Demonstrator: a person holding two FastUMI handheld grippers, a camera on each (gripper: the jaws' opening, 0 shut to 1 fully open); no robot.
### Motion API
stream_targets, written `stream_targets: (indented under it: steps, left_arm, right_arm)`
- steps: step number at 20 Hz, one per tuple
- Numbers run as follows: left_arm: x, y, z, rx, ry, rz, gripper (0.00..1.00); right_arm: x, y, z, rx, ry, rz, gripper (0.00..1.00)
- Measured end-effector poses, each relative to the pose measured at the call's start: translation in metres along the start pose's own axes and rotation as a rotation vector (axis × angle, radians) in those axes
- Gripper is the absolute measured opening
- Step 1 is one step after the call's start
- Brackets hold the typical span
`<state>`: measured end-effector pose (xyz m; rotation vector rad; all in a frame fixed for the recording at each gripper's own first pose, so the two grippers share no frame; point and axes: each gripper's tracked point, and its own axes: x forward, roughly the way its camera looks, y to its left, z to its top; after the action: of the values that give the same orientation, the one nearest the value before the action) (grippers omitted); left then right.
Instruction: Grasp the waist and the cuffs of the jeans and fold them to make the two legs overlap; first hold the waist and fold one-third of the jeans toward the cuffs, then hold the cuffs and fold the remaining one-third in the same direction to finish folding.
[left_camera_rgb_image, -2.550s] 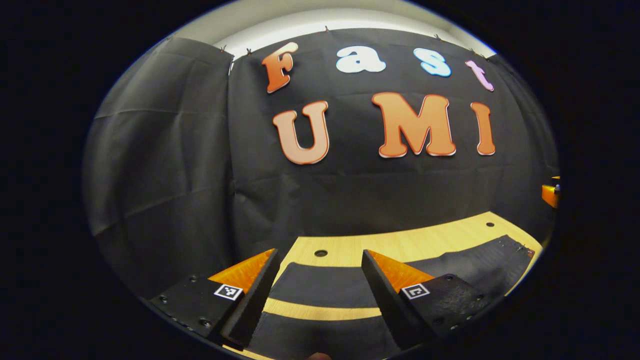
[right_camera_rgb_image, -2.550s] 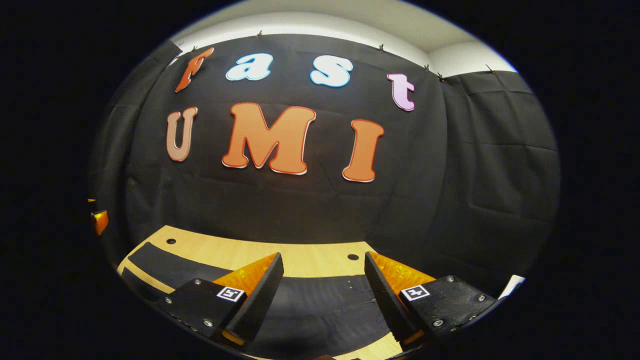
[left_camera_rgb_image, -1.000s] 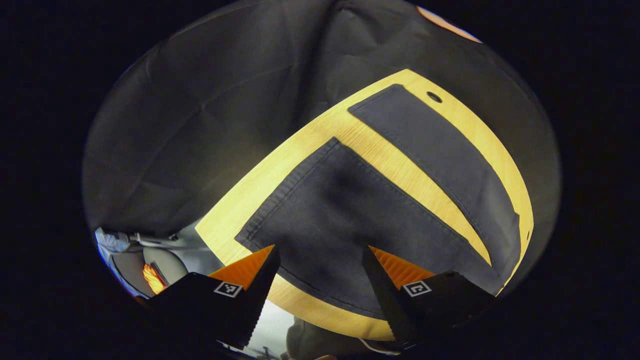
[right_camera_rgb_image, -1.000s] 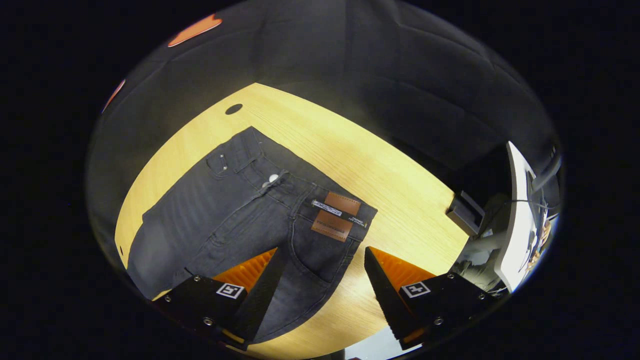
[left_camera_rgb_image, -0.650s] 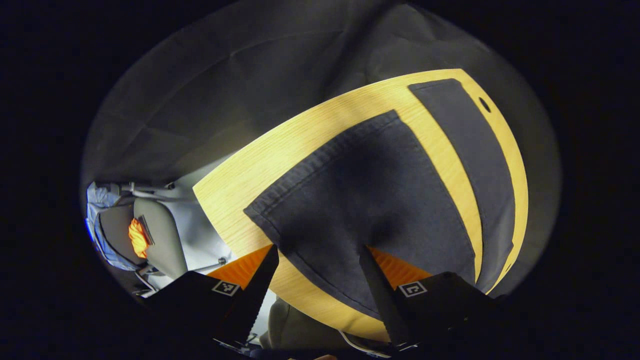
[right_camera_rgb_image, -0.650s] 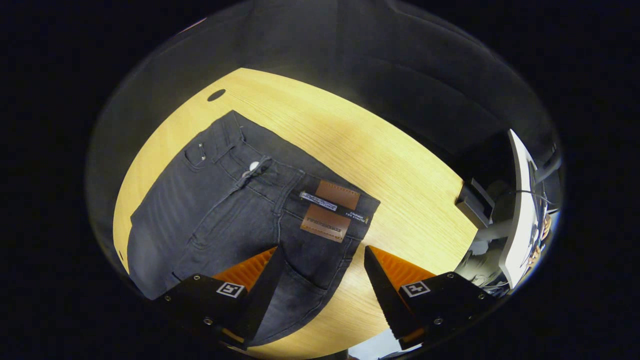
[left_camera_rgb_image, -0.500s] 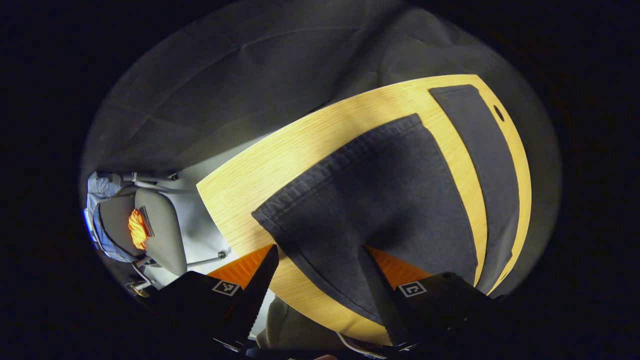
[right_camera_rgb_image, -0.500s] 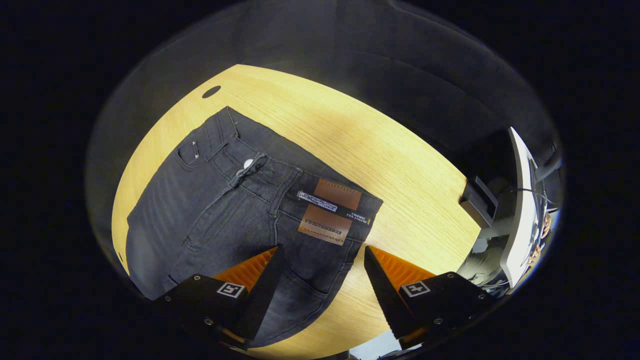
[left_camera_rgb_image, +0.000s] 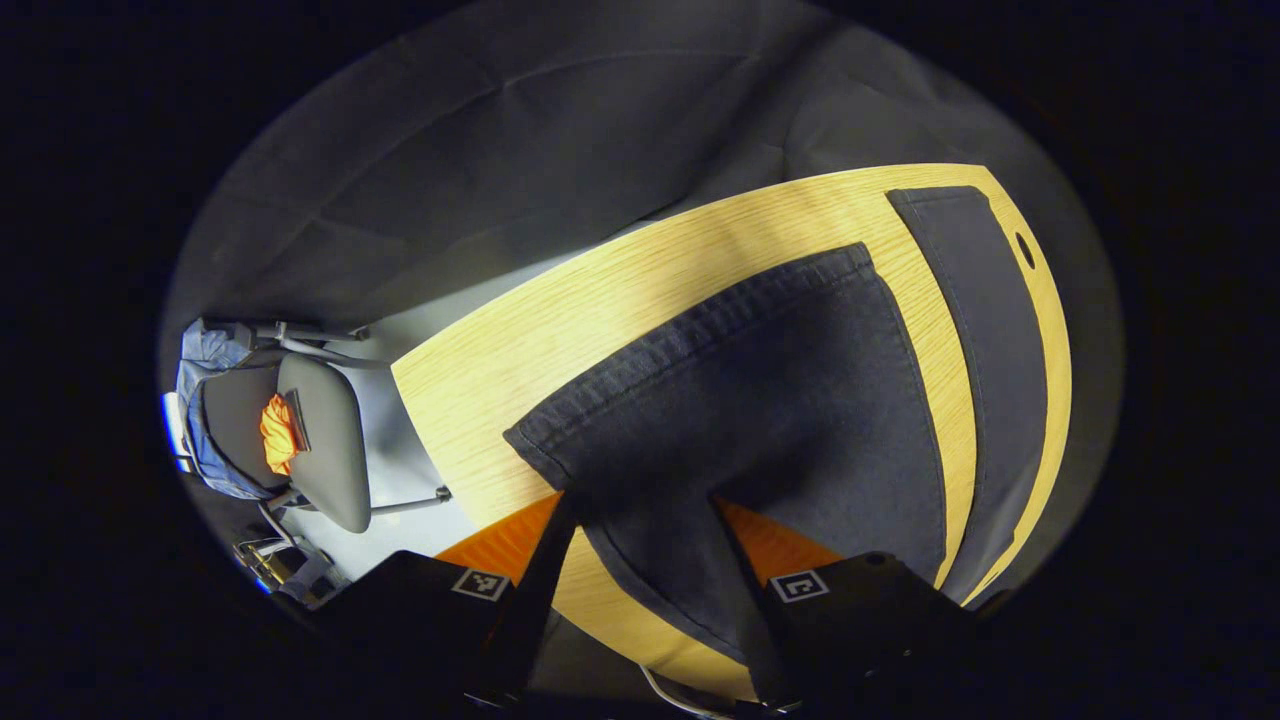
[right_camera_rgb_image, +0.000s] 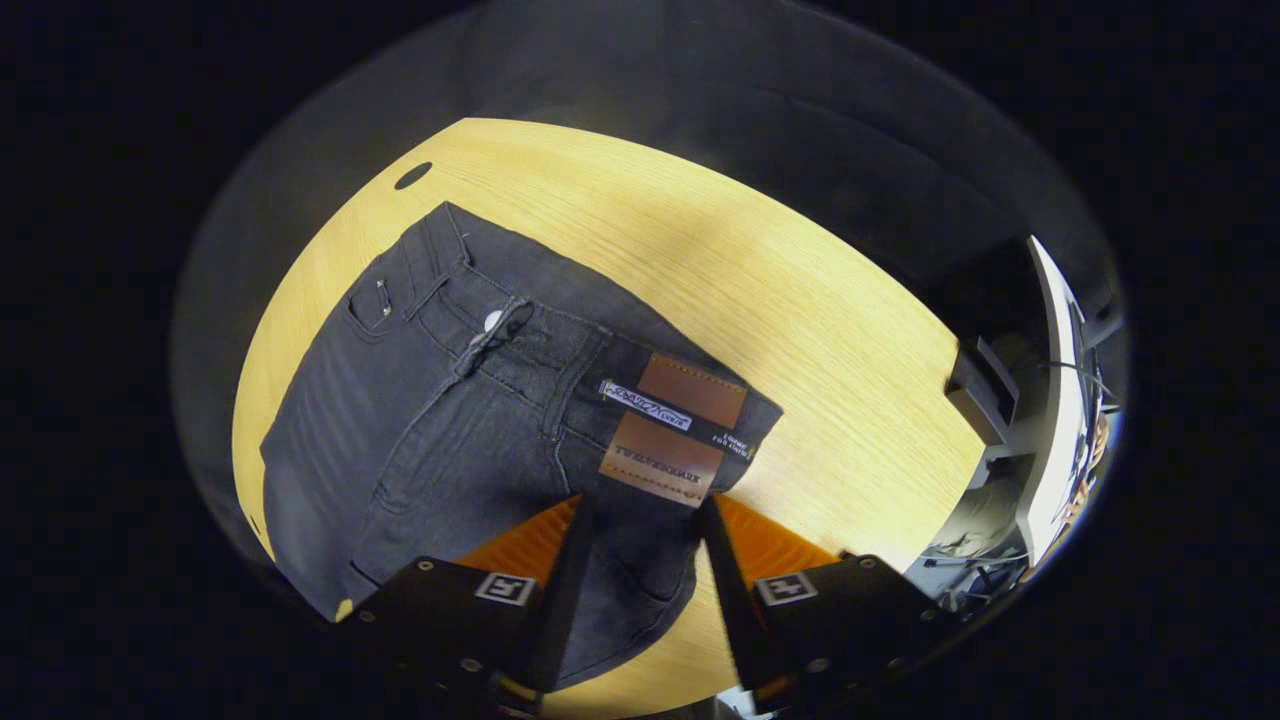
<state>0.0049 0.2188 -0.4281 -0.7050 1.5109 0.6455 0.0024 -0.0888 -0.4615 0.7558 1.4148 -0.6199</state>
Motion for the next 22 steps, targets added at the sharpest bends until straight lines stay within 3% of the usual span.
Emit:
stream_targets:
  steps: [1, 2, 3, 4, 5, 6, 14, 19, 21, 22]
  left_arm:
    - [0.001, -0.001, 0.008, 0.009, -0.040, -0.011, 0.58]
    - [0.001, -0.007, 0.013, -0.011, -0.062, -0.026, 0.37]
    - [0.000, -0.008, 0.010, -0.009, -0.053, -0.037, 0.15]
    - [0.000, -0.010, 0.014, 0.016, -0.068, -0.072, 0.14]
    - [0.000, -0.012, 0.015, 0.020, -0.081, -0.100, 0.08]
    - [-0.001, -0.012, 0.013, 0.050, -0.080, -0.121, 0.02]
    - [-0.054, -0.055, 0.046, 0.056, -0.216, -0.386, 0.01]
    - [-0.088, -0.081, 0.066, 0.129, -0.274, -0.448, 0.01]
    - [-0.092, -0.091, 0.071, 0.146, -0.269, -0.457, 0.01]
    - [-0.094, -0.096, 0.074, 0.158, -0.267, -0.467, 0.01]
  right_arm:
    - [-0.001, 0.004, -0.003, 0.030, 0.004, 0.018, 0.59]
    - [-0.001, 0.007, 0.000, 0.022, -0.011, 0.035, 0.37]
    - [-0.002, 0.003, -0.003, 0.001, -0.006, 0.051, 0.36]
    - [0.003, 0.006, 0.000, 0.050, -0.014, 0.084, 0.32]
    - [-0.001, 0.011, -0.004, 0.080, 0.008, 0.113, 0.18]
    - [-0.007, 0.011, -0.003, 0.101, 0.011, 0.135, 0.18]
    - [-0.037, 0.018, 0.016, 0.273, -0.055, 0.266, 0.17]
    - [-0.063, 0.032, 0.033, 0.276, -0.091, 0.311, 0.17]
    - [-0.065, 0.047, 0.039, 0.338, -0.082, 0.331, 0.04]
    - [-0.062, 0.046, 0.036, 0.318, -0.074, 0.332, 0.03]
